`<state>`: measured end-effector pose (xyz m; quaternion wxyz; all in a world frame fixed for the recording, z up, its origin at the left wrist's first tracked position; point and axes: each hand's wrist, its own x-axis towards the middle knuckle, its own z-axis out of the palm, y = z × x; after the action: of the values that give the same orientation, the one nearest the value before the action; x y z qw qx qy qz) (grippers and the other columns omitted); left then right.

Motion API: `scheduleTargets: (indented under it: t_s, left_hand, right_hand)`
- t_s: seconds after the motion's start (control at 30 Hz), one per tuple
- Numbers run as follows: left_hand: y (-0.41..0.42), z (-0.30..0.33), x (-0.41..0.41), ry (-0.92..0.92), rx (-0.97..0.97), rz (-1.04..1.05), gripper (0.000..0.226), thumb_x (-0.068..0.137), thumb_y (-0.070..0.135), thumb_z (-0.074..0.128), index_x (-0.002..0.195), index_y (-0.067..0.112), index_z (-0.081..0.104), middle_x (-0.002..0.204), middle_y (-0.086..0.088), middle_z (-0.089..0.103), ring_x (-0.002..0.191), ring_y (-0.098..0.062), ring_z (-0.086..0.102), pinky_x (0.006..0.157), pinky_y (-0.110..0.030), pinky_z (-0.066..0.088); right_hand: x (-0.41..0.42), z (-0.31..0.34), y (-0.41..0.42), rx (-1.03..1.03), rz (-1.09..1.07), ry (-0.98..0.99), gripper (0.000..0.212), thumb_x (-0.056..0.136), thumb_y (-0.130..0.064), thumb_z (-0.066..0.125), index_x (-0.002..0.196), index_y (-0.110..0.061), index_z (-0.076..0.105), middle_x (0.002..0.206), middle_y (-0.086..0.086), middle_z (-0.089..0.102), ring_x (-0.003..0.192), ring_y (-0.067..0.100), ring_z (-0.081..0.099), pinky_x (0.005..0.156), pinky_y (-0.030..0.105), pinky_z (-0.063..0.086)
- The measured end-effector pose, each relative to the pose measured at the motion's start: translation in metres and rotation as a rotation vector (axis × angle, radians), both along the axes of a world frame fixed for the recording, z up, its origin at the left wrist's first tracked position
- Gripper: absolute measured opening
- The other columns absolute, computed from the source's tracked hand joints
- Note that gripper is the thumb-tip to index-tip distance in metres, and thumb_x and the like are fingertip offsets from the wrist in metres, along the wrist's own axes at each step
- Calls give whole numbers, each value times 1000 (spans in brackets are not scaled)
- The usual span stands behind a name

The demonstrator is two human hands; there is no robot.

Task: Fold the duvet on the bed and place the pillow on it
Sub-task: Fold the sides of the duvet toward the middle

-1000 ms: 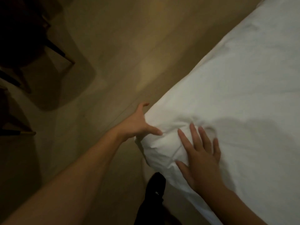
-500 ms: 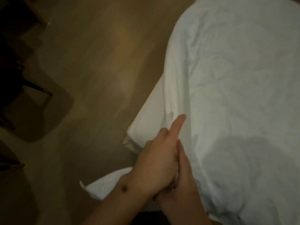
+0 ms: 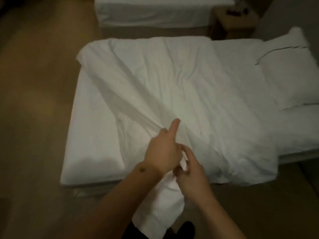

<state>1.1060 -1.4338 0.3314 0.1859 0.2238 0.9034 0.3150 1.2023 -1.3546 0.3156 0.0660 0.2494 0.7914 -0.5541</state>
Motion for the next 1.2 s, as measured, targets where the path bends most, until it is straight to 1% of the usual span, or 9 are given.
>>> scheduleTargets:
  t_s: [0.17,0.3,0.4,0.5,0.57,0.7,0.83,1.0,1.2]
  left_hand:
    - [15,8,2,316,-265,-265,75,87,9,61,150,39,33,157,-11,21,142,-34,27,114,-49,35]
    - [50,13,-37,513,-459,-658,61,93,51,56,149,48,31,165,1,15,153,-34,-1,119,-64,4]
    - [97,3,-65,374,-388,-728,40,101,44,40,140,42,50,148,6,50,147,-27,29,119,-58,6]
    - [149,-5,-68,221,-169,-694,42,89,26,36,110,28,72,106,3,74,101,-23,67,103,-40,41]
    - [193,-14,-72,264,-111,-735,38,84,26,36,98,28,71,90,4,75,83,-24,68,76,-33,47]
    - [270,-22,-66,355,-53,-927,41,83,35,32,98,29,70,86,2,74,78,-23,66,68,-31,42]
    - [342,-31,-43,444,-4,-1147,25,80,20,47,84,26,71,72,2,70,62,-28,63,63,-26,38]
    - [455,-31,-5,307,-201,-1239,22,93,21,55,104,31,71,102,2,73,96,-25,66,76,-27,40]
    - [622,-56,27,167,-322,-1233,25,97,33,57,118,29,68,118,2,69,112,-22,59,93,-36,46]
  right_hand:
    - [37,21,85,-68,68,78,52,91,-7,55,113,-54,51,102,-18,65,87,4,64,75,21,54]
    - [55,31,144,-151,117,15,50,90,-8,62,119,-48,56,104,-3,70,90,21,68,79,39,57]
    - [61,29,192,-216,80,-8,51,89,-8,66,122,-44,57,112,-5,68,102,22,65,90,42,54]
    - [68,23,231,-205,78,-70,53,92,-11,64,133,-40,49,127,-16,59,113,2,59,101,29,49]
    - [74,15,252,-91,37,-105,58,93,-11,60,141,-39,44,135,-22,53,121,-7,51,106,22,41]
    - [92,-1,277,21,-171,-103,70,86,9,54,122,-51,49,121,-32,56,110,-26,47,95,1,36]
    - [125,-8,313,-48,-310,-169,67,86,7,57,122,-49,54,119,-29,62,113,-13,56,103,18,43]
    - [167,-15,400,-153,-349,-194,59,86,9,56,132,-27,59,120,-11,69,114,7,63,102,41,49]
    - [204,-40,563,-399,-322,-262,42,90,-1,63,119,-32,62,109,-9,73,101,7,69,91,29,55]
